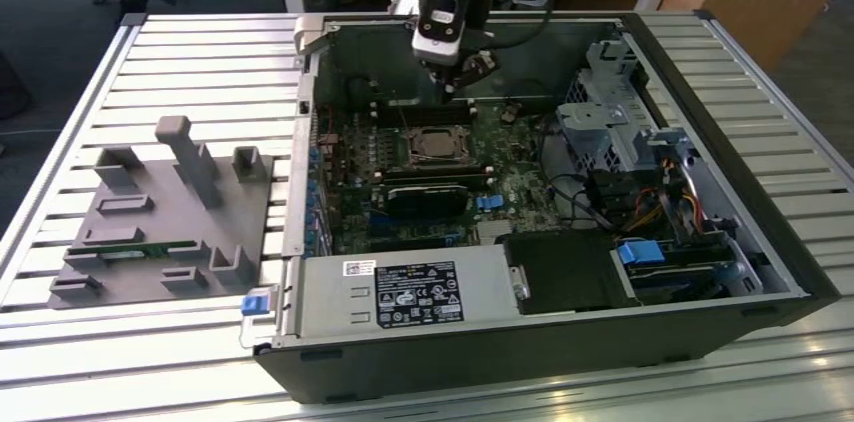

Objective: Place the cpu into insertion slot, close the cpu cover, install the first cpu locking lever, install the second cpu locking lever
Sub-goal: 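Install the first cpu locking lever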

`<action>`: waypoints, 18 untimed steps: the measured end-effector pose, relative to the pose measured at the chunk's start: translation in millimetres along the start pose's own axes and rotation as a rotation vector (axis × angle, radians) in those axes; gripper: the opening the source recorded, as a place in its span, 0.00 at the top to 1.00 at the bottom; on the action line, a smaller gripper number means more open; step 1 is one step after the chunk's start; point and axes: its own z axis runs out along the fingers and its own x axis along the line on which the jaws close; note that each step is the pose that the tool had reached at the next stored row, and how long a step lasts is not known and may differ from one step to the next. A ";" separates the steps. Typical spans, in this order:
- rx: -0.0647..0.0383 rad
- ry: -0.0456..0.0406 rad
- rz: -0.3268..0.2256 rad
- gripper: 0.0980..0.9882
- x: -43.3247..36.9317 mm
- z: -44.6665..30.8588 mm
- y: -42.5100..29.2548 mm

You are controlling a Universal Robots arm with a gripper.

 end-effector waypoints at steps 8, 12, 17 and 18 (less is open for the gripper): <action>0.002 0.0016 -0.146 0.99 0.0 1.3 0.0; 0.003 0.0024 -0.218 0.99 0.0 1.9 0.0; 0.003 0.0021 -0.306 0.99 -0.1 2.3 0.0; 0.002 0.0007 -0.321 0.99 -0.1 2.4 0.0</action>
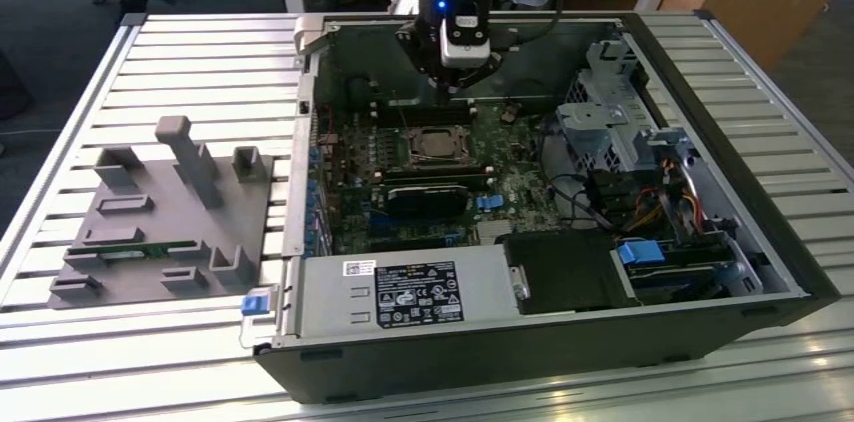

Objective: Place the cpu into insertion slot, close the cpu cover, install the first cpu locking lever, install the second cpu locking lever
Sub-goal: 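Install the first cpu locking lever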

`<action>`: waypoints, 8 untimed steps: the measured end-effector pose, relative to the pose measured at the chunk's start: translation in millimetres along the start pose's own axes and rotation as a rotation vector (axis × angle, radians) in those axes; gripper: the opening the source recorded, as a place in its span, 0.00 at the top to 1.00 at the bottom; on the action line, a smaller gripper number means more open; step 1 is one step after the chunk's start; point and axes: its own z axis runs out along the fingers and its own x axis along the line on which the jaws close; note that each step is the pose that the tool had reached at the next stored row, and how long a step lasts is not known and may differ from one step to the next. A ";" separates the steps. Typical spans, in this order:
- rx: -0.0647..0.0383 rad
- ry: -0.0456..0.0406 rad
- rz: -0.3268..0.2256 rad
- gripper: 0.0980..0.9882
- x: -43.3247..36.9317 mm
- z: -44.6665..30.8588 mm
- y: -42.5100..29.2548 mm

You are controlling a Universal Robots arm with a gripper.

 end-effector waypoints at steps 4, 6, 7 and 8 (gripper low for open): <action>-0.003 -0.0043 -0.065 0.99 0.0 0.5 0.0; -0.003 -0.0057 -0.102 0.99 0.0 0.7 0.0; -0.004 -0.0062 -0.120 0.99 0.0 0.8 0.0; -0.004 -0.0066 -0.137 0.99 0.0 1.0 0.0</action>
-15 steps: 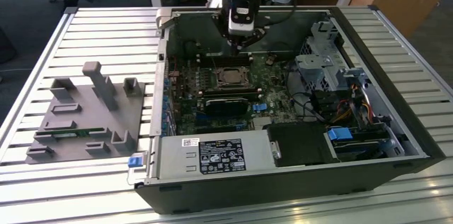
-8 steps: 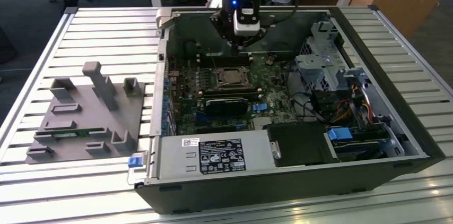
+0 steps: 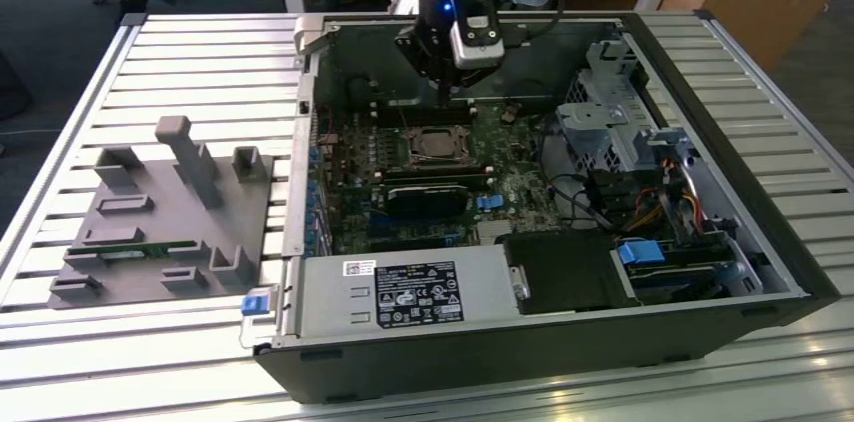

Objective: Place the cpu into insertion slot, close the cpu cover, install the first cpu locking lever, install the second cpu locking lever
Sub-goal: 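Install the first cpu locking lever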

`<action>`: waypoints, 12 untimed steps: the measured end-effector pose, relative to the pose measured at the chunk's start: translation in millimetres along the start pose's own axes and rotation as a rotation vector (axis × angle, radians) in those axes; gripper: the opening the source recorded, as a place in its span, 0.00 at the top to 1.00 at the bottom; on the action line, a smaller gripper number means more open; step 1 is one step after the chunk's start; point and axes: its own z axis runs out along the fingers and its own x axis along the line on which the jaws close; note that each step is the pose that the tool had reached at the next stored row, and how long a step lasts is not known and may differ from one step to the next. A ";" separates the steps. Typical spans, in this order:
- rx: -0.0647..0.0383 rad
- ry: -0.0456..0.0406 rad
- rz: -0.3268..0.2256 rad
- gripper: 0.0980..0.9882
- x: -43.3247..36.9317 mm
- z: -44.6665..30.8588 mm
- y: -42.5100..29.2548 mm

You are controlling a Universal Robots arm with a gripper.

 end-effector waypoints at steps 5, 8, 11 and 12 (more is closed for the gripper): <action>-0.001 -0.0030 -0.065 0.99 -0.1 0.7 -0.2; -0.003 -0.0078 -0.087 0.99 0.2 1.0 -0.6; -0.006 -0.0101 -0.100 0.99 1.9 1.6 -1.5; -0.006 -0.0097 -0.112 0.99 1.9 1.8 -1.5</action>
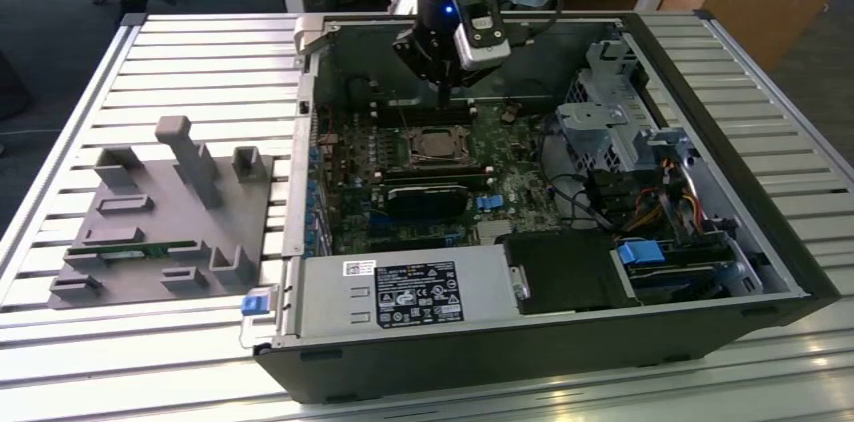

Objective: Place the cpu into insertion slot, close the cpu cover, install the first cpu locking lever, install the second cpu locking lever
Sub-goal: 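Install the first cpu locking lever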

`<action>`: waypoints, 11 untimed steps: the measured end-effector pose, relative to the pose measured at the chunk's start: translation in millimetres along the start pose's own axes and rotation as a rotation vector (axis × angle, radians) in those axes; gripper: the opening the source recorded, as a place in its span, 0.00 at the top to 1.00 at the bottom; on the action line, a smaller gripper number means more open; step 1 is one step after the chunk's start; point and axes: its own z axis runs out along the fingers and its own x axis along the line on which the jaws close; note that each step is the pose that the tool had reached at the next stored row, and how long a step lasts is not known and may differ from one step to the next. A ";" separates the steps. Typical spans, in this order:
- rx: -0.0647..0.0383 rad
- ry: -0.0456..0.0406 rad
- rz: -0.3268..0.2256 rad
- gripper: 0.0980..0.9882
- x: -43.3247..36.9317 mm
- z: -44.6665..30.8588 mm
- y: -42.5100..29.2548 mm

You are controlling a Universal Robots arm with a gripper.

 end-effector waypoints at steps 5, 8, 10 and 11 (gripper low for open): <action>-0.001 0.0023 -0.091 0.99 0.0 1.0 0.0; -0.002 0.0035 -0.144 0.99 0.0 1.9 0.0; -0.002 0.0043 -0.178 0.99 0.0 2.6 -0.1; -0.002 0.0048 -0.196 0.99 0.0 2.9 -0.1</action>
